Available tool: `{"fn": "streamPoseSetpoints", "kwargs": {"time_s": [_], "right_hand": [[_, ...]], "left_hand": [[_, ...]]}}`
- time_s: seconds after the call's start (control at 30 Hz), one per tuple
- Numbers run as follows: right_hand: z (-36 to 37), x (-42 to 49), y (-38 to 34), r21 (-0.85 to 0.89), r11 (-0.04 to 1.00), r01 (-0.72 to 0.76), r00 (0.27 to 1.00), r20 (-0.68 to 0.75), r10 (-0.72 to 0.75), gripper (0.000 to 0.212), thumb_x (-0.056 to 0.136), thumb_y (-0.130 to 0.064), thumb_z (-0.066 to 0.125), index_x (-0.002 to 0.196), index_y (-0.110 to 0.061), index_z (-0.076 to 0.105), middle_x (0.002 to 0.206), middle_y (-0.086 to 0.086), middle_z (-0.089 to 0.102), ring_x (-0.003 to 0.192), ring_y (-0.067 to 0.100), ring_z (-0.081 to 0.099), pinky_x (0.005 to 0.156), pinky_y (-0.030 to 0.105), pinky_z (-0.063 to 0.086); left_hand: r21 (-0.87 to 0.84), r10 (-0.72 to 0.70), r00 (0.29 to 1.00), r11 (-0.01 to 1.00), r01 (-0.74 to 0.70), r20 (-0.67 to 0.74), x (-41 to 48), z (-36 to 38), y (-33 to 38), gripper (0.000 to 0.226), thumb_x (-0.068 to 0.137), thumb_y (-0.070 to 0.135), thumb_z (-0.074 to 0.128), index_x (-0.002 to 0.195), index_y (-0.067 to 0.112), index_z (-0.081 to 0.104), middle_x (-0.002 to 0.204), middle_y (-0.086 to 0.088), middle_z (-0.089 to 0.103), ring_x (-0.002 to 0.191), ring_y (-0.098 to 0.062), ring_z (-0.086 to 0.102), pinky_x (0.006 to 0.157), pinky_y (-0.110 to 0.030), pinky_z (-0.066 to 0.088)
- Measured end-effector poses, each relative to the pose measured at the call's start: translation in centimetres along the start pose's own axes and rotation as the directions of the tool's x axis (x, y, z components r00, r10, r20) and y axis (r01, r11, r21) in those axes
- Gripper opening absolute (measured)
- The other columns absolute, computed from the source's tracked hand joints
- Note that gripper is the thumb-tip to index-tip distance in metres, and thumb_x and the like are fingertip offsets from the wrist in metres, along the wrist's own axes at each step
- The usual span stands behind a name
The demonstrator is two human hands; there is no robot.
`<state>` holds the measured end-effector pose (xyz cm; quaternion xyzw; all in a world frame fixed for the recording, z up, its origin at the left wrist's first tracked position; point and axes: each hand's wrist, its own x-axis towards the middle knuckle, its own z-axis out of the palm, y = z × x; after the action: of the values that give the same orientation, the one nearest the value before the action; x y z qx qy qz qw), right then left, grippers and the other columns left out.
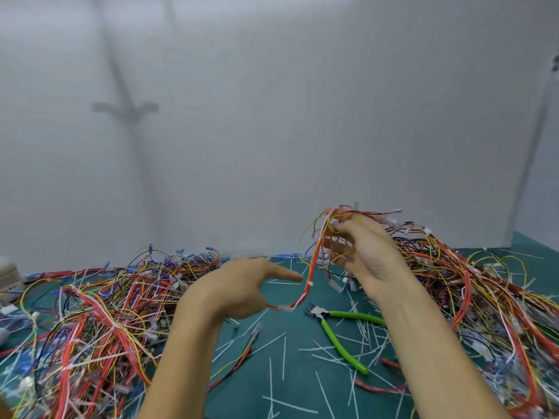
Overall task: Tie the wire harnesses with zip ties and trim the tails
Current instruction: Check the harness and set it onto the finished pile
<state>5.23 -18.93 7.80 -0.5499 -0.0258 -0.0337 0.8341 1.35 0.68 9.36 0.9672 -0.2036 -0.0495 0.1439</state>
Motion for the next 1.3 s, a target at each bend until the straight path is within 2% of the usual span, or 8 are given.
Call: {"fn": "streamPoseSetpoints", "kwargs": {"time_s": [0.13,0.27,0.5,0.6,0.83,1.03,1.2,1.3], "right_hand": [[0.6,-1.0,-0.9,-0.165,0.978,0.127,0.982,0.16,-0.1,0.033,0.093,0.001,0.049,0.101,-0.021,0.073,0.07,-0.007,0.068,0.062,0.013,0.065,0.061,0.023,0.048],[2.1,-2.0,-0.9,-0.427,0.865,0.266,0.937,0.327,-0.127,0.037,0.1,-0.001,0.045,0.092,-0.027,0.07,0.084,-0.01,0.071,0.069,0.013,0.067,0.062,0.02,0.052],[2.3,-2.6,-0.8,-0.581,0.701,0.413,0.844,0.534,-0.055,0.043,0.103,-0.003,0.041,0.094,-0.028,0.074,0.108,-0.016,0.073,0.089,0.01,0.068,0.084,0.027,0.051],[2.3,-2.8,-1.1,-0.557,0.711,0.429,0.818,0.574,-0.044,0.041,0.102,-0.002,0.044,0.091,-0.027,0.075,0.103,-0.025,0.072,0.092,-0.008,0.064,0.076,0.009,0.046],[2.9,-2.9,-1.6,-0.634,0.499,0.591,0.765,0.636,-0.1,0.031,0.101,-0.001,0.046,0.117,-0.013,0.07,0.134,-0.011,0.059,0.13,0.003,0.046,0.114,0.023,0.031],[3.1,-3.7,-3.0,-0.713,0.365,0.599,0.78,0.622,-0.065,0.035,0.101,-0.005,0.048,0.123,-0.026,0.064,0.115,-0.037,0.049,0.099,-0.029,0.039,0.083,-0.013,0.017],[3.1,-3.8,-3.3,-0.839,0.253,0.481,0.877,0.463,-0.13,0.007,0.096,-0.024,0.06,0.095,-0.031,0.061,0.116,-0.001,0.06,0.115,0.024,0.051,0.099,0.036,0.043],[2.5,-4.2,-4.2,-0.853,0.34,0.395,0.914,0.33,-0.234,0.012,0.089,-0.035,0.068,0.094,-0.037,0.058,0.121,-0.005,0.054,0.113,0.018,0.048,0.088,0.03,0.039]], "left_hand": [[-0.256,-0.14,0.96,0.964,0.076,-0.244,1.0,-0.2,-0.4,0.059,0.091,-0.006,0.037,0.134,0.03,0.057,0.129,0.003,0.064,0.111,-0.015,0.064,0.087,-0.026,0.052],[-0.744,-0.373,0.779,0.645,-0.173,-0.504,1.7,-0.6,1.1,0.018,0.1,0.028,0.051,0.099,0.019,0.067,0.094,0.002,0.076,0.079,-0.011,0.073,0.068,-0.025,0.056],[-0.931,-0.372,0.871,0.294,-0.215,-0.319,0.7,-1.3,0.8,0.034,0.065,0.03,0.078,0.092,0.009,0.072,0.088,-0.004,0.074,0.073,-0.018,0.067,0.072,-0.027,0.052],[-0.95,-0.355,0.885,0.195,-0.244,-0.3,0.5,-1.7,0.7,0.023,0.066,0.012,0.076,0.089,0.012,0.071,0.08,-0.005,0.069,0.066,-0.015,0.063,0.072,-0.027,0.048],[-0.936,-0.273,0.895,0.1,-0.338,-0.353,-0.3,-2.2,1.1,0.018,0.085,-0.01,0.056,0.09,0.007,0.057,0.089,-0.014,0.072,0.069,-0.022,0.071,0.067,-0.027,0.059],[-0.923,-0.32,0.877,-0.02,-0.383,-0.357,-0.2,-2.4,1.5,0.039,0.069,0.006,0.072,0.101,0.007,0.05,0.084,-0.011,0.073,0.062,-0.015,0.071,0.06,-0.022,0.056],[-0.882,-0.399,0.787,0.177,-0.437,-0.47,-0.3,-2.4,1.7,0.031,0.078,-0.004,0.07,0.09,0.018,0.052,0.08,0.001,0.077,0.062,-0.009,0.068,0.066,-0.024,0.045],[-0.83,-0.409,0.722,0.25,-0.499,-0.558,-0.3,-2.3,1.9,0.03,0.08,-0.003,0.071,0.096,0.018,0.057,0.091,0.0,0.078,0.07,-0.012,0.068,0.064,-0.021,0.046]]}}
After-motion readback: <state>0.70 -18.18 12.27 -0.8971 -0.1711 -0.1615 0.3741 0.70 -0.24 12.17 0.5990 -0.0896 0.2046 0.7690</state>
